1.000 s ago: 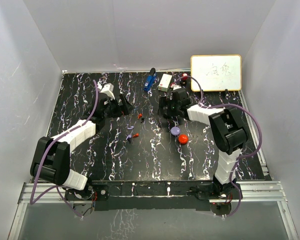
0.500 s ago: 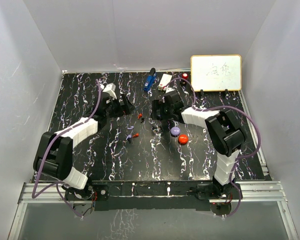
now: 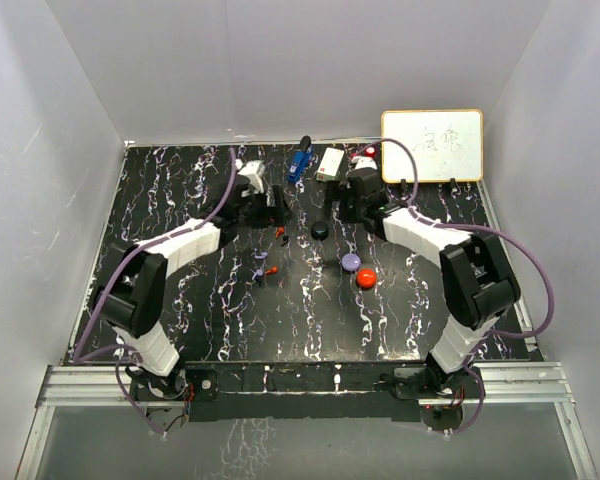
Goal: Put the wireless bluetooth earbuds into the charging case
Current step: Adjust the charging case at the center of the board, then pick up the charging case at the center of the board.
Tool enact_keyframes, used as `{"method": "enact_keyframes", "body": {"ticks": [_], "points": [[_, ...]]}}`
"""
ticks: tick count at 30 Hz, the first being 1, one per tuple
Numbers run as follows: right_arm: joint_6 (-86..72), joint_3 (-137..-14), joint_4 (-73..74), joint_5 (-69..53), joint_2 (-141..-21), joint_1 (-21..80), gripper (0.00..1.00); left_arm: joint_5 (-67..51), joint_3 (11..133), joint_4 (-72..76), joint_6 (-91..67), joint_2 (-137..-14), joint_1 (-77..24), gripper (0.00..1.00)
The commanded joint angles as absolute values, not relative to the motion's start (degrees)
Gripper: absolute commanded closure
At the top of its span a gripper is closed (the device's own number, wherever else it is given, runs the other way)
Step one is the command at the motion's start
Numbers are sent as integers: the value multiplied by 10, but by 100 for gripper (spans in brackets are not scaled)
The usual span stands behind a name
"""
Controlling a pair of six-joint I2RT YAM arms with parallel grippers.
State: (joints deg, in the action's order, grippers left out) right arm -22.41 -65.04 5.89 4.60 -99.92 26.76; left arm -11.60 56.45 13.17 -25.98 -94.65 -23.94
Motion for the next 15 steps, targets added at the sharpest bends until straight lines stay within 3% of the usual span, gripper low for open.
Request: {"method": "enact_keyframes", "body": {"ticks": [1, 15], "points": [[-220, -656, 78, 77, -931, 204, 2, -75, 651, 73, -200, -994, -297, 10], [-204, -597, 69, 15, -860, 107, 2, 71, 799, -1, -98, -1157, -410, 15]]}}
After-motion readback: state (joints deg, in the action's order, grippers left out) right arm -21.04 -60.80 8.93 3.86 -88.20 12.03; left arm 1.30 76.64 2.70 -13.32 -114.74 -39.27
